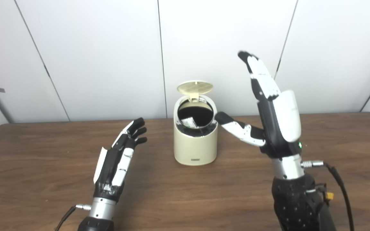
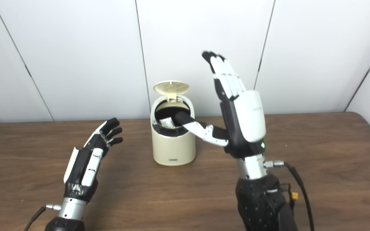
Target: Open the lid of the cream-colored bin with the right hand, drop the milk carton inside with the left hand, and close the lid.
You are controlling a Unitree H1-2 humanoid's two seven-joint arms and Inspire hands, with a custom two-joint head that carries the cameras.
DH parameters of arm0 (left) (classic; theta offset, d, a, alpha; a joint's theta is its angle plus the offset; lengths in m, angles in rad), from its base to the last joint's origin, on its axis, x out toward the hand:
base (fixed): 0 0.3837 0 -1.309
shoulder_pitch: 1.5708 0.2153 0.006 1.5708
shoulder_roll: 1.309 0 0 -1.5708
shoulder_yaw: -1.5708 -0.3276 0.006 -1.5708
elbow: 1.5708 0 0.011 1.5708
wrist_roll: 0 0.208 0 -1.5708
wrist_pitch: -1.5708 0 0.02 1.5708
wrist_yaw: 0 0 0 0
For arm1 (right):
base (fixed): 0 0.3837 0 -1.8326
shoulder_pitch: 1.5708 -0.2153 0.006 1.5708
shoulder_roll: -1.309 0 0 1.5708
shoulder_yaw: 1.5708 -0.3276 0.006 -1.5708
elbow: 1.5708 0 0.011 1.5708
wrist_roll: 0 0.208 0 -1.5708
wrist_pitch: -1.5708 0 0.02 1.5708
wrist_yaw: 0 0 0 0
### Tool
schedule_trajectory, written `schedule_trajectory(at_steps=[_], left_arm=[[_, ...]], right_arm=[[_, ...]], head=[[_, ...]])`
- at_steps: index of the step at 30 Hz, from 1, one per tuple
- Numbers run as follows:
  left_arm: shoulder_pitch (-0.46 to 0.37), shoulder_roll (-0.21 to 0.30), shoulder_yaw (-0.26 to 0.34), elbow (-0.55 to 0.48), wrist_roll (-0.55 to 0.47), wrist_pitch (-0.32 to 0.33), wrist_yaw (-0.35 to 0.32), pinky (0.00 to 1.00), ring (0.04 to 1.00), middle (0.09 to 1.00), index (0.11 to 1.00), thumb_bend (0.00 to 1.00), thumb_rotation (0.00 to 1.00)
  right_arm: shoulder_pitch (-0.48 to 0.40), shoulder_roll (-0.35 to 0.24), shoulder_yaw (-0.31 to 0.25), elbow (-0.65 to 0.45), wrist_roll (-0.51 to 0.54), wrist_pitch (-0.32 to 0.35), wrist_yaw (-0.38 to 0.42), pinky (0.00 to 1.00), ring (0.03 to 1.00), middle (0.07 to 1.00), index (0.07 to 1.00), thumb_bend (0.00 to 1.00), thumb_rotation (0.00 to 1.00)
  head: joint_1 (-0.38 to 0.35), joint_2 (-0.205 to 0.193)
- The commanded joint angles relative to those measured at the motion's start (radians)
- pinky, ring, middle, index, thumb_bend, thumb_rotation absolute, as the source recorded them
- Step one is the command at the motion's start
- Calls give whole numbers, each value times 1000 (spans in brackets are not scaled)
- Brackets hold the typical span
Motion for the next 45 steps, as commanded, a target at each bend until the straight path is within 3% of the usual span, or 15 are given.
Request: schedule_trajectory(at_steps=[1, 6, 9, 16, 19, 21, 25, 30, 34, 38, 45], left_arm=[[-5, -20, 17, -14, -9, 17, -56, 888, 953, 984, 991, 548, 966], [30, -58, 54, 1, -54, 74, -156, 957, 990, 1000, 1000, 586, 949], [43, -85, 81, 5, -46, 90, -178, 950, 982, 1000, 1000, 597, 933], [52, -118, 123, 5, -20, 108, -213, 935, 974, 1000, 1000, 606, 926], [127, -175, 144, 25, -15, 57, -189, 925, 956, 981, 998, 586, 937], [140, -188, 157, 34, -5, 36, -195, 926, 960, 980, 995, 582, 934], [140, -199, 173, 33, 12, 33, -211, 941, 963, 987, 1000, 572, 949], [138, -212, 183, 36, 5, 46, -219, 933, 957, 980, 991, 579, 922], [138, -220, 188, 30, 8, 48, -217, 934, 956, 978, 990, 587, 918], [139, -226, 191, 22, 7, 54, -217, 933, 958, 977, 992, 606, 906], [141, -230, 191, 8, 20, 54, -216, 923, 954, 974, 995, 596, 918]], right_arm=[[-55, -20, -14, -35, 0, 41, 77, 812, 953, 914, 908, 596, 901], [-178, -73, -17, -36, -77, 145, 266, 805, 936, 873, 853, 722, 976], [-219, -95, -10, -12, -103, 175, 327, 794, 914, 852, 830, 758, 969], [-241, -106, -3, 1, -114, 200, 368, 822, 935, 869, 847, 805, 986], [-349, -102, 21, 84, -90, 271, 485, 855, 949, 870, 850, 838, 994], [-386, -91, 29, 122, -77, 303, 518, 878, 958, 882, 864, 833, 995], [-418, -75, 36, 183, -52, 333, 512, 888, 949, 879, 845, 731, 941], [-442, -61, 49, 289, -29, 341, 477, 865, 945, 881, 851, 771, 963], [-461, -61, 59, 368, 14, 330, 463, 978, 960, 891, 851, 781, 983], [-476, -69, 77, 422, 39, 326, 460, 870, 956, 907, 864, 769, 988], [-482, -77, 107, 455, 59, 357, 476, 814, 911, 909, 858, 740, 980]], head=[[-2, 2], [-7, -3], [-8, -5], [-8, -5], [-5, -6], [-18, -6], [-21, -5], [-10, -17], [-3, -20], [7, -19], [16, -16]])
